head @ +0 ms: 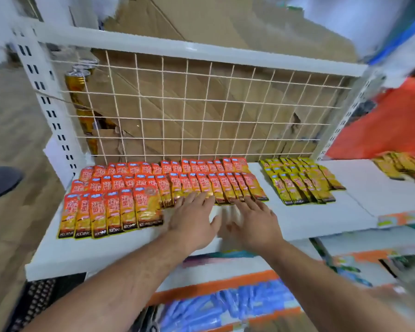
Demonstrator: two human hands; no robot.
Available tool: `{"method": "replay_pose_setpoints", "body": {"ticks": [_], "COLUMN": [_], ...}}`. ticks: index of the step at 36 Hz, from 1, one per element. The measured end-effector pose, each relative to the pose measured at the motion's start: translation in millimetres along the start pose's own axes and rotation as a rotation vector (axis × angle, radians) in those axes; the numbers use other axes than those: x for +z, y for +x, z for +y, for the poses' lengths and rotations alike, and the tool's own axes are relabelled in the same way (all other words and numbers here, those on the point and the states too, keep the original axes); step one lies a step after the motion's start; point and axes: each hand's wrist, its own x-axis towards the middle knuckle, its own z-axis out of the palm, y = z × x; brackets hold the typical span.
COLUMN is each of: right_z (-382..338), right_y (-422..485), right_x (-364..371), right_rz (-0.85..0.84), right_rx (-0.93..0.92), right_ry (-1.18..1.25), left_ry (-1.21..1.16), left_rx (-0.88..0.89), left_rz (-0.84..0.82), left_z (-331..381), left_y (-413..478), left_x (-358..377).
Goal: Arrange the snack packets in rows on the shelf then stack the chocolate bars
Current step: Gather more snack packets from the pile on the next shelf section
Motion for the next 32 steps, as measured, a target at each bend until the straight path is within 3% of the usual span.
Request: {"method": "replay_pose_setpoints", "body": {"ticks": [15,32], "right_z": [192.6,415.0], "right_y": [-58.2,-101.8], "right_x": [-17.2,-50.8], "right_rz": [0.091,0.073], "right_rx": [0.118,0.285], "right_ry": [0.066,0.086], "left_ry": [0.069,0.017], "left_rx": [0.154,0.332], "left_rz": [0.006,-0.046], "left_z": [187.9,405.0], "left_y": [18.1,68.2], "left_x": [46.0,90.1]}}
